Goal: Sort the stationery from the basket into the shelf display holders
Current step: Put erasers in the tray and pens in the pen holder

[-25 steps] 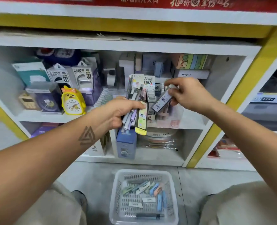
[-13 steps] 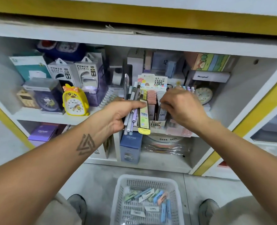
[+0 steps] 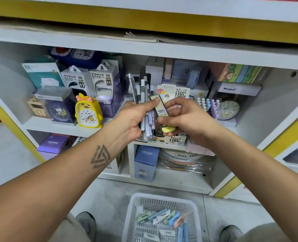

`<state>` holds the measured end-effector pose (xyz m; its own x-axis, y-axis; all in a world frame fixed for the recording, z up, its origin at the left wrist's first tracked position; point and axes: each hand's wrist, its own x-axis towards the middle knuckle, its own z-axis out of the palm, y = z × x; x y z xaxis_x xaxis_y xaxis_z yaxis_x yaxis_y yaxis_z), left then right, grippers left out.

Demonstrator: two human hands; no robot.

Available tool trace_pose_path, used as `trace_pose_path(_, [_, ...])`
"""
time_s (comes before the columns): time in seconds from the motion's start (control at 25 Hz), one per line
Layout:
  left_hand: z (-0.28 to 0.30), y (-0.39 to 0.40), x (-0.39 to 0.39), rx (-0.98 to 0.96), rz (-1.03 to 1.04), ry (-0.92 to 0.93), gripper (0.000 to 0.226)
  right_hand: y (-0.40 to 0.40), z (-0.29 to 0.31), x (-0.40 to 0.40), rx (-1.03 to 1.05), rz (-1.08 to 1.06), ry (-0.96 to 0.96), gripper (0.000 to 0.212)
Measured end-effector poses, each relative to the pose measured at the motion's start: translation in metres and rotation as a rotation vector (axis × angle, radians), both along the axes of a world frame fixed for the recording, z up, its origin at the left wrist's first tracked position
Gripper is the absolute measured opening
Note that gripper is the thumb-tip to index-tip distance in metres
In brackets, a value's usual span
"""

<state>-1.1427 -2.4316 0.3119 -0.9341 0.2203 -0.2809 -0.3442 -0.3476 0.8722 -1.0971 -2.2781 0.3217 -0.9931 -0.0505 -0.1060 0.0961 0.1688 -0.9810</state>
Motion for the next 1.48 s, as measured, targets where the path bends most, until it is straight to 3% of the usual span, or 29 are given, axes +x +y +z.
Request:
trace_pose_path(0.24, [0.002, -0.030, -0.007, -0.100, 0.003, -0.019, 0.023, 0.016, 0.006, -0.021, 0.352, -0.182, 0.279, 0.021])
trace_pose_path(0.32, [0.001, -0.037, -0.007, -0.119, 0.022, -0.035, 0.026, 0.021, 0.008, -0.022, 0.342, -0.213, 0.303, 0.018])
trace_pose_path(0.44, [0.001, -0.047, -0.006, -0.131, 0.032, -0.053, 0.028, 0.027, 0.010, -0.022, 0.377, -0.146, 0.331, 0.016])
trace_pose_path(0.64, [0.000, -0.050, 0.000, -0.161, -0.046, -0.037, 0.034, 0.016, -0.005, -0.021, 0.934, -0.063, 0.498, 0.028])
trace_pose_path(0.76, [-0.002, -0.047, 0.004, -0.134, -0.063, -0.036, 0.039, 0.009, -0.018, -0.019, 1.059, 0.046, 0.556, 0.024])
trace_pose_path(0.84, [-0.003, -0.046, 0.005, -0.114, -0.071, -0.036, 0.037, 0.007, -0.024, -0.021, 1.144, 0.136, 0.591, 0.010])
trace_pose_path(0.92, [-0.004, -0.043, 0.006, -0.123, -0.093, -0.021, 0.029, 0.007, -0.027, -0.021, 1.213, 0.186, 0.618, 0.014])
trace_pose_path(1.0, [-0.003, -0.038, 0.008, -0.146, -0.110, 0.004, 0.022, 0.005, -0.023, -0.022, 1.012, 0.091, 0.556, 0.019])
trace_pose_path(1.12, [-0.004, -0.029, 0.009, -0.176, -0.098, 0.041, 0.022, -0.003, -0.009, -0.020, 0.241, -0.031, 0.194, 0.012])
trace_pose_path(1.16, [-0.004, -0.027, 0.010, -0.187, -0.087, 0.058, 0.022, -0.004, -0.006, -0.019, 0.083, -0.023, 0.127, 0.011])
trace_pose_path(1.24, [-0.004, -0.025, 0.009, -0.221, -0.048, 0.104, 0.020, -0.006, -0.004, -0.018, -0.030, -0.003, 0.089, 0.014])
trace_pose_path(1.48, [-0.003, -0.003, 0.011, -0.265, -0.006, 0.129, 0.015, 0.021, 0.001, -0.013, 0.005, -0.070, 0.139, 0.012])
